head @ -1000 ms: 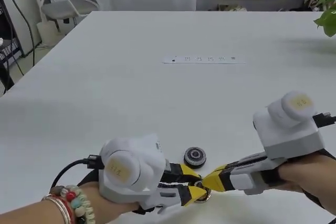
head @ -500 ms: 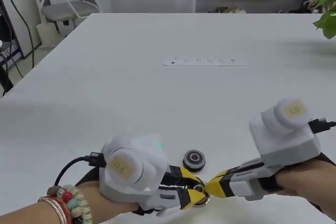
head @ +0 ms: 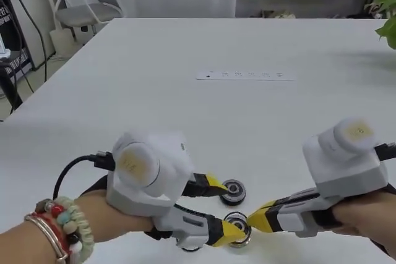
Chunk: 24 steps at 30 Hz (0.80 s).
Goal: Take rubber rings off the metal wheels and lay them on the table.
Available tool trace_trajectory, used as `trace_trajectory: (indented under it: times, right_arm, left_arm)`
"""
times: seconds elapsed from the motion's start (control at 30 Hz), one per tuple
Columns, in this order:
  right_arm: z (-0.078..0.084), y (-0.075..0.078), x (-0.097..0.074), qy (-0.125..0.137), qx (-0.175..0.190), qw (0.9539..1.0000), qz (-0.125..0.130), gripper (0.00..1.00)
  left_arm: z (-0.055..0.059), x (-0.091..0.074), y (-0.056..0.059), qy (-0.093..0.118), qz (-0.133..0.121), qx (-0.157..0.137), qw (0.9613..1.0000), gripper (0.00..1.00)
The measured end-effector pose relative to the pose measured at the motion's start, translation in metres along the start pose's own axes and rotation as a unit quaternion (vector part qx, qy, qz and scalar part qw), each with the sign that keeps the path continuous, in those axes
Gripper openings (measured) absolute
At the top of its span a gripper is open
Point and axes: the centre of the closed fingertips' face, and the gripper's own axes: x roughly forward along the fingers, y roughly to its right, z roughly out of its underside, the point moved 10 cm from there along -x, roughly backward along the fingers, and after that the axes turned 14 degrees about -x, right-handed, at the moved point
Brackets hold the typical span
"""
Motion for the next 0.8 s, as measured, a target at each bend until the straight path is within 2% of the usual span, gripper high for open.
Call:
trace_trajectory:
  times: [0.07, 0.17, 0.23, 0.37, 0.5, 0.67, 0.8]
  right_arm:
    - [-0.001, 0.000, 0.000, 0.002, 0.001, 1.0000, 0.001, 0.00]
    - [0.000, 0.000, -0.001, 0.002, 0.000, 1.0000, 0.001, 0.00]
    - [-0.001, 0.000, -0.001, 0.001, -0.004, 1.0000, 0.002, 0.00]
    - [-0.002, 0.001, -0.004, 0.007, -0.004, 0.9999, 0.007, 0.00]
    - [-0.004, 0.003, -0.008, 0.017, 0.002, 0.9998, 0.010, 0.00]
    - [-0.005, 0.003, -0.010, 0.025, 0.005, 0.9996, 0.011, 0.00]
    - [-0.006, 0.002, -0.010, 0.028, 0.005, 0.9995, 0.011, 0.00]
  left_arm:
    - [0.000, -0.005, 0.001, -0.006, 0.005, -0.004, 1.0000, 0.49]
    - [-0.001, -0.015, 0.001, -0.027, 0.004, 0.030, 0.9992, 0.54]
    - [-0.003, -0.020, 0.002, -0.032, 0.003, 0.028, 0.9991, 0.57]
    - [-0.008, -0.033, 0.005, -0.035, 0.001, 0.039, 0.9986, 0.67]
    - [-0.008, -0.046, 0.008, -0.037, -0.003, 0.039, 0.9986, 0.69]
    - [-0.005, -0.062, 0.011, -0.037, -0.018, 0.038, 0.9984, 0.76]
    - [0.002, -0.074, 0.014, -0.043, -0.031, 0.035, 0.9980, 0.77]
